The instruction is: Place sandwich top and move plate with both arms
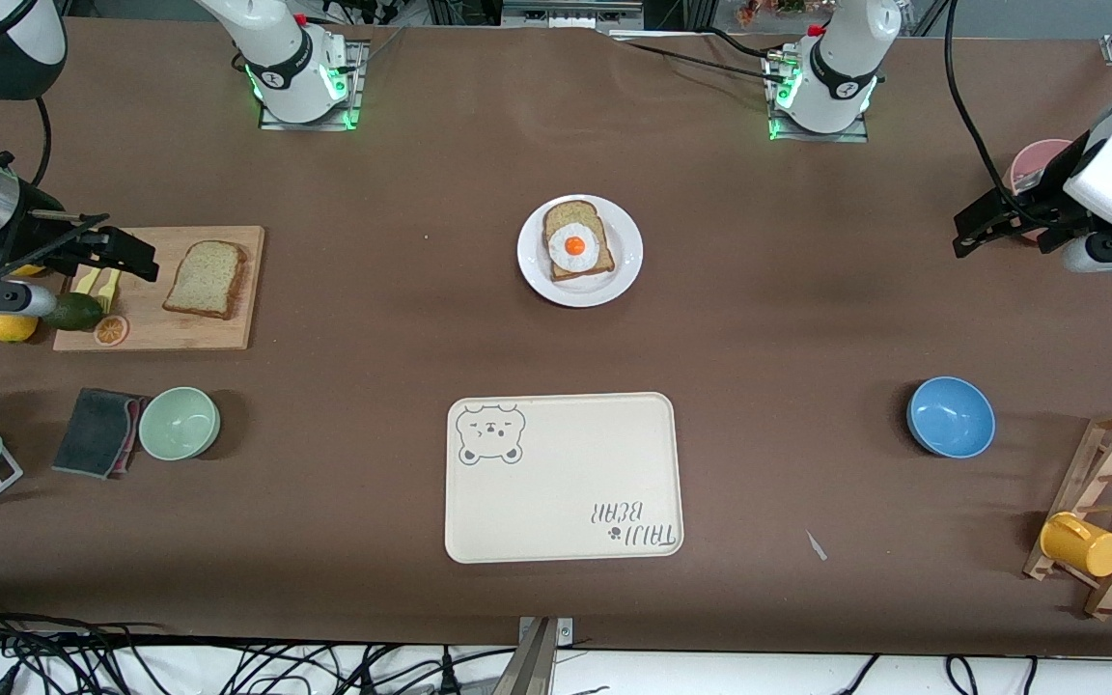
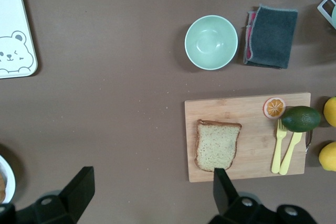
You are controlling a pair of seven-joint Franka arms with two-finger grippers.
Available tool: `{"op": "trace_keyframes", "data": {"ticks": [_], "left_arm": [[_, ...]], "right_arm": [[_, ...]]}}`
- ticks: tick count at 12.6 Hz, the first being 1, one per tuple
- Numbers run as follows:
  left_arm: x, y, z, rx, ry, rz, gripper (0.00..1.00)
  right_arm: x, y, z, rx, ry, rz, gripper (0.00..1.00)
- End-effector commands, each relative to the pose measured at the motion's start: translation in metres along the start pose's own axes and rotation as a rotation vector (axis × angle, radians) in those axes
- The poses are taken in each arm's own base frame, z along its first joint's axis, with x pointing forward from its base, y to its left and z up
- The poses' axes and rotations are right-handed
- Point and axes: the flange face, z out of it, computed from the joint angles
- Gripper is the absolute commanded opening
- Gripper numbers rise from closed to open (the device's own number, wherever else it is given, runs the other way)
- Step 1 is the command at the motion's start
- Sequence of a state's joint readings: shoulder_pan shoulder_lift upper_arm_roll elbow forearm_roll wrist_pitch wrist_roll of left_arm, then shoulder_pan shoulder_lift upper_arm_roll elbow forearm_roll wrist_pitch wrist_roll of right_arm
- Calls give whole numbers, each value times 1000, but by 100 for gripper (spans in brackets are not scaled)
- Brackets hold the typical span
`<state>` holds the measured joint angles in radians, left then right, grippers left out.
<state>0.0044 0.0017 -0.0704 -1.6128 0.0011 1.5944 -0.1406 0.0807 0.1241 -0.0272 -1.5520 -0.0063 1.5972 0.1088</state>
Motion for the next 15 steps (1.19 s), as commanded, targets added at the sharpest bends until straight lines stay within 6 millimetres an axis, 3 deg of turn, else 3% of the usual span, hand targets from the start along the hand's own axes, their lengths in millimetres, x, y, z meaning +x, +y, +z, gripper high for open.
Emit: {"op": "trace_keyframes", "data": {"ticks": [1,10,13,15], "left_arm": [[3,0,-6,6,-1,15,100],[3,0,-6,6,-2,15,100],[3,1,-6,6,-1,16,100],[2,4,-6,6,0,23,100]], "right_arm": [[1,-6,2,-17,-11,1,100],[4,-8,17,-30,-33,-7,100],[-1,-15,48,-71,-74,-19,99],[-1,-14,101,-76,-79,-4,99]]}}
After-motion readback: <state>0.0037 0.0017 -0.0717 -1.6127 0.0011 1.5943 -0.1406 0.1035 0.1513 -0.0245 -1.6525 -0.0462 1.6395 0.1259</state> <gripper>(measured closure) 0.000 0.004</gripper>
